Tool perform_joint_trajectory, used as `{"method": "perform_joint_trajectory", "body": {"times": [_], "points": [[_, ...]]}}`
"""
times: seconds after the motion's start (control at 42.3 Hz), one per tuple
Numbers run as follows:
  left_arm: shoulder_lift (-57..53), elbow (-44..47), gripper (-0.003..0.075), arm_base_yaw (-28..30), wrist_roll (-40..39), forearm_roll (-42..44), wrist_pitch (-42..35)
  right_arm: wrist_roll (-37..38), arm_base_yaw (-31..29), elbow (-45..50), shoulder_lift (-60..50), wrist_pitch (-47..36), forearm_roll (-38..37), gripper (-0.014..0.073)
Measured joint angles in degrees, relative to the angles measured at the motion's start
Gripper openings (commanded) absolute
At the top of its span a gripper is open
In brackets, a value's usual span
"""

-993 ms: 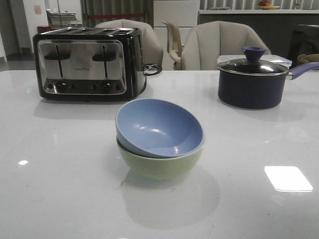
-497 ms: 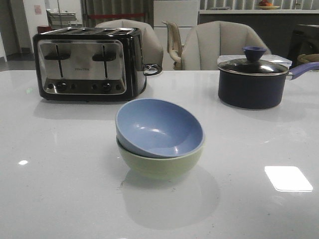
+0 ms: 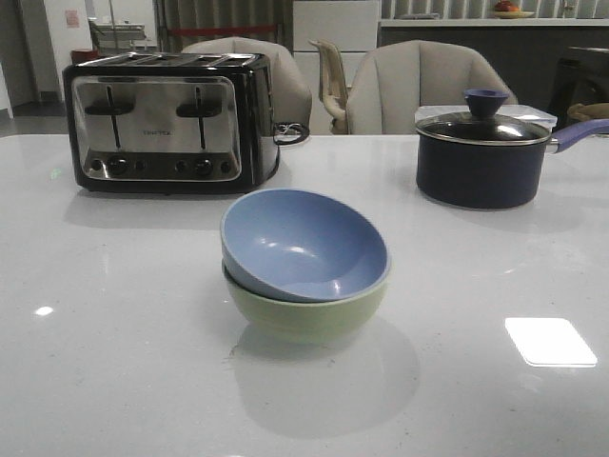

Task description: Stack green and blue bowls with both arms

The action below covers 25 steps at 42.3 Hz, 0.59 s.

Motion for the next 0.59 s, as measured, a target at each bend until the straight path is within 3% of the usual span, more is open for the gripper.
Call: {"method": "perform_joint_trajectory", "body": {"times": [0.236, 0.378, 0.497, 0.591], "points": [[-2.9, 10.6, 0.0100, 2.1, -5.7, 4.0, -5.1, 0.0, 0.0, 0.0, 0.0, 0.0, 0.0, 0.0042], [-2.9, 16.0, 0.0100, 2.1, -9.4, 6.9, -13.1, 0.0, 0.0, 0.0, 0.0, 0.0, 0.0, 0.0042], [-2.9, 17.0, 0.0100, 2.1, -9.2, 6.9, -18.1, 0.0, 0.0, 0.0, 0.0, 0.0, 0.0, 0.0042], [-2.9, 17.0, 0.0100, 2.1, -4.3, 3.3, -20.0, 0.0, 0.0, 0.0, 0.0, 0.0, 0.0, 0.0042]]}}
